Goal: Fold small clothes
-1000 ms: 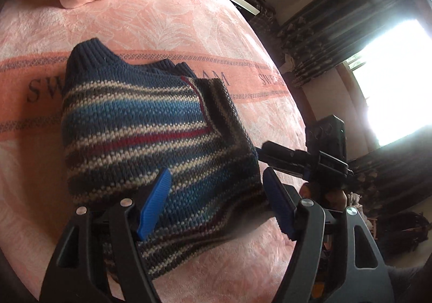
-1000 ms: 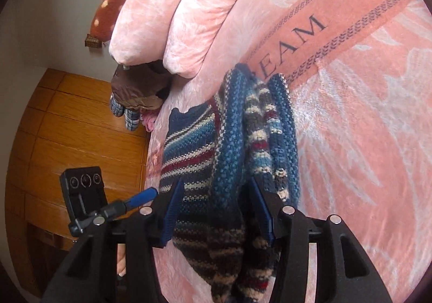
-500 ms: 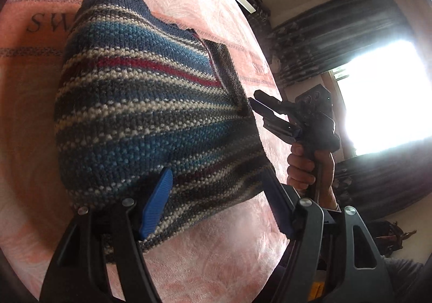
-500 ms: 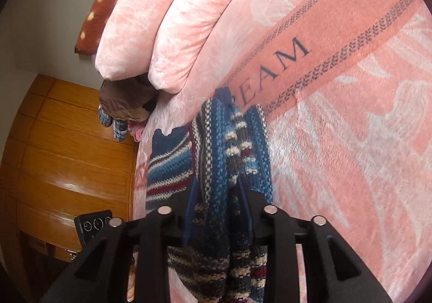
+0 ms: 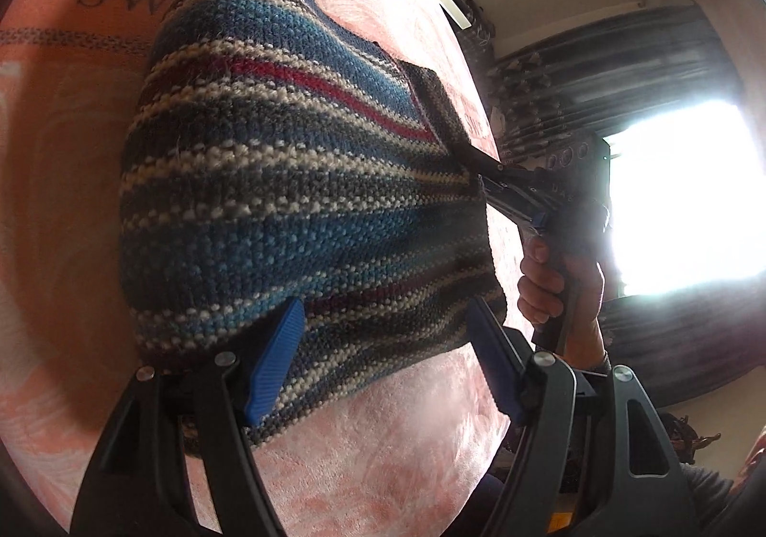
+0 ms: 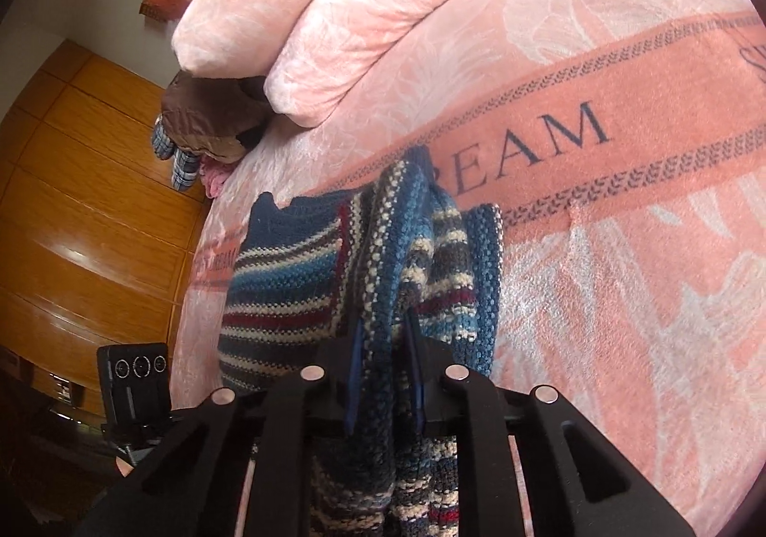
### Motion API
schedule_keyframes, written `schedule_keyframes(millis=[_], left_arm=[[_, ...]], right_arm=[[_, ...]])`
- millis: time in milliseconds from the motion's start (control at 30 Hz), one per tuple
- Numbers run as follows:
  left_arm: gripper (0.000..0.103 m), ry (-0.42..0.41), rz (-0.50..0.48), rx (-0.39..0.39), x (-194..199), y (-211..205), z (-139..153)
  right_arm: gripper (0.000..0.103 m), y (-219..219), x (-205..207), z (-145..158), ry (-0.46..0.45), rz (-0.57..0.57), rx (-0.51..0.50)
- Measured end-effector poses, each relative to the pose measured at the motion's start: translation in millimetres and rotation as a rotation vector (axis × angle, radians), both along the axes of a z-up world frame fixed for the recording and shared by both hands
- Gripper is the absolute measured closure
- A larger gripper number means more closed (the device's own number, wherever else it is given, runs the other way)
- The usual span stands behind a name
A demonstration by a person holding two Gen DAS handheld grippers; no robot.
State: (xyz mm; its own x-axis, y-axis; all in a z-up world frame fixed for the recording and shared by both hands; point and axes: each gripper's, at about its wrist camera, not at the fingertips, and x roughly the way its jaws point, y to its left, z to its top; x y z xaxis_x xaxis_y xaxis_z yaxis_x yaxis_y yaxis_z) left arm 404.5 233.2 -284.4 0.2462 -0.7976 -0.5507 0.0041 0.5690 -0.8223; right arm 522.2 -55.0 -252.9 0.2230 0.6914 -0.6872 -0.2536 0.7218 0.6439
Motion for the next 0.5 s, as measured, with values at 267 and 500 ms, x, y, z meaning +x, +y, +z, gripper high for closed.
schedule_keyframes(millis=[267, 500], left_arm=[[0.035, -0.056, 0.017, -0.097, 7, 21, 23], [0.033, -0.108, 0.05, -0.075, 75, 44, 40]], right_arm=[[0.088, -22, -1, -35, 0.048, -0.098, 0.011], [0.049, -8, 38, -30, 0.123, -0.11, 0.089]])
